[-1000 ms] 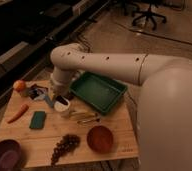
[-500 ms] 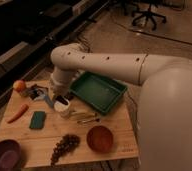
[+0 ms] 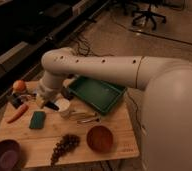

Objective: Wipe purple bowl with brush

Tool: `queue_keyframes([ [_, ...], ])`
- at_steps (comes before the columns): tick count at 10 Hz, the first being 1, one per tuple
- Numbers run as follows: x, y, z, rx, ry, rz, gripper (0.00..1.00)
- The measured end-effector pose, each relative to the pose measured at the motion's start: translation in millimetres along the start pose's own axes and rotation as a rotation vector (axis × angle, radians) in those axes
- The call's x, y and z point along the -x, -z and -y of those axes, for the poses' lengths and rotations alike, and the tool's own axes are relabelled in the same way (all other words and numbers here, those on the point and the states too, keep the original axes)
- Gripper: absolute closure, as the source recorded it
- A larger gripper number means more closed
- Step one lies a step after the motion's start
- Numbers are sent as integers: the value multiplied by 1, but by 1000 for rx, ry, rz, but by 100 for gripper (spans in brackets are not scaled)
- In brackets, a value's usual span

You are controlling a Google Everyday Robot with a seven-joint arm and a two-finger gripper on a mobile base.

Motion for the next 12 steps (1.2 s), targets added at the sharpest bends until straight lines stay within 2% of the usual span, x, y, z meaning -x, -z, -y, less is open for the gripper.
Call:
queue_keyframes([
  [2, 0, -12, -33, 53, 110, -24, 100],
  [4, -11, -24, -35, 77, 115, -56, 100],
  [6, -38, -40, -28, 94, 79, -78, 100],
  [8, -55, -42, -25, 98, 65, -82, 100],
  [9, -56, -44, -26, 96, 74, -84, 100],
  [10, -53, -48, -27, 94, 83, -88, 100],
  [12, -39, -69, -36, 58, 131, -132, 100],
])
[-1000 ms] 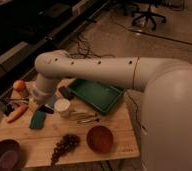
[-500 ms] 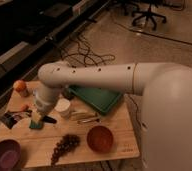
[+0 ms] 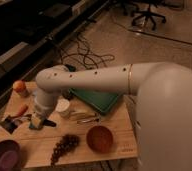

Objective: Wipe purple bowl with brush

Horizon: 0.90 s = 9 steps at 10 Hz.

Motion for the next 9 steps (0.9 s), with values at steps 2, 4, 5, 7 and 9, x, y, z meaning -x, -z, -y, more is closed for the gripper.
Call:
queue_keyframes([
  [2, 3, -11, -7, -17, 41, -28, 100],
  [4, 7, -19, -17, -21, 88, -52, 100],
  [5, 9, -23, -23, -18, 110, -63, 100],
  [7, 9, -31, -31, -20, 140, -87, 100],
  [9, 0, -32, -34, -18, 140, -93, 100],
])
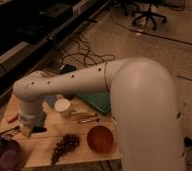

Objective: Wipe purple bowl with brush

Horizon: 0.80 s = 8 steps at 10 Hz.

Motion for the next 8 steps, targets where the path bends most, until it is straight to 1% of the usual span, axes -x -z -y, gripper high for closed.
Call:
queue_keyframes([
  [1, -5, 0, -1, 3, -5, 7, 100],
  [3, -5, 2, -5, 6, -3, 20, 100],
  [5, -4, 1, -10, 11, 12, 22, 100],
  [8, -8, -4, -15, 32, 19, 20, 100],
])
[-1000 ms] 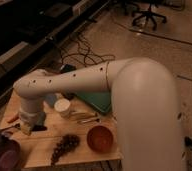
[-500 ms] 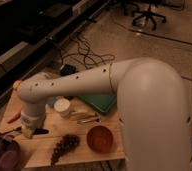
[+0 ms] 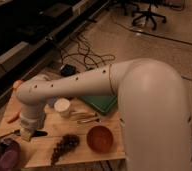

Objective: Wipe purple bowl with brush

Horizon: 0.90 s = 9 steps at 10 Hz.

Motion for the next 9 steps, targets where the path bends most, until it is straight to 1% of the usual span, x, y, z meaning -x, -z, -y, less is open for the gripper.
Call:
queue_keyframes([
  [2, 3, -3, -6, 9, 19, -5, 100],
  [4, 7, -9, -13, 23, 42, -20, 100],
  [9, 6, -8, -12, 26, 38, -19, 100],
])
